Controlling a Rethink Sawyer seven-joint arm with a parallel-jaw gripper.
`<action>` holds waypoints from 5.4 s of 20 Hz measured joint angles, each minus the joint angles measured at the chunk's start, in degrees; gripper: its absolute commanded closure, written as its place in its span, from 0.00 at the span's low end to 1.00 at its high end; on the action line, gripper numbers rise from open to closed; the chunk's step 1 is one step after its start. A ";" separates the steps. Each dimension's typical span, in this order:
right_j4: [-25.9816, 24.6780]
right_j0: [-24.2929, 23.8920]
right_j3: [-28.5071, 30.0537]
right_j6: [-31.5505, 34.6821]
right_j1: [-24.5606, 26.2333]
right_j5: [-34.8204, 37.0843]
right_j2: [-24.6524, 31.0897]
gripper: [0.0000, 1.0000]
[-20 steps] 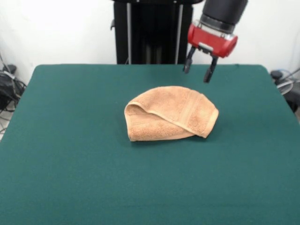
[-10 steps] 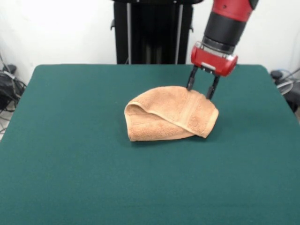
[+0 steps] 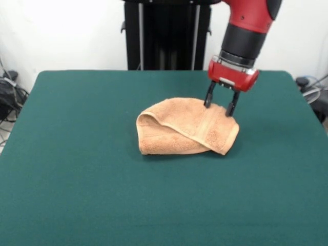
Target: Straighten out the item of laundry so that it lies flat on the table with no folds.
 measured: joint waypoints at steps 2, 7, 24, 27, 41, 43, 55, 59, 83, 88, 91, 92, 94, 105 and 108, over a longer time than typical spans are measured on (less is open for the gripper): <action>0.00 -0.28 0.00 0.00 0.03 -0.32 0.32 0.00; 0.00 -0.70 0.00 0.00 0.14 -1.41 0.68 0.00; 0.02 -0.75 -0.06 0.00 3.72 -8.60 0.79 1.00; 0.02 -0.74 -0.06 0.00 4.05 -9.52 0.79 1.00; -3.21 -3.26 -0.05 0.00 3.53 -10.84 0.83 1.00; -3.50 -3.58 -0.05 0.00 3.19 -10.58 0.83 1.00; -3.72 -3.72 -0.02 0.00 -4.67 9.91 0.77 1.00; -4.32 -3.72 0.00 0.00 -6.44 12.80 0.76 1.00; -5.37 -3.72 0.08 0.00 -11.70 17.50 0.75 1.00; -5.38 -3.72 0.13 0.00 -13.11 20.65 0.76 1.00; -5.38 -3.72 0.17 0.00 -14.34 22.94 0.76 1.00; -5.38 -3.72 0.18 0.00 -14.51 23.27 0.76 1.00; -5.39 -3.72 0.21 0.00 -15.05 24.14 0.75 1.00; -5.45 -3.72 0.22 0.00 -17.61 27.65 0.75 1.00; -5.46 -3.72 0.23 0.00 -18.53 29.21 0.75 1.00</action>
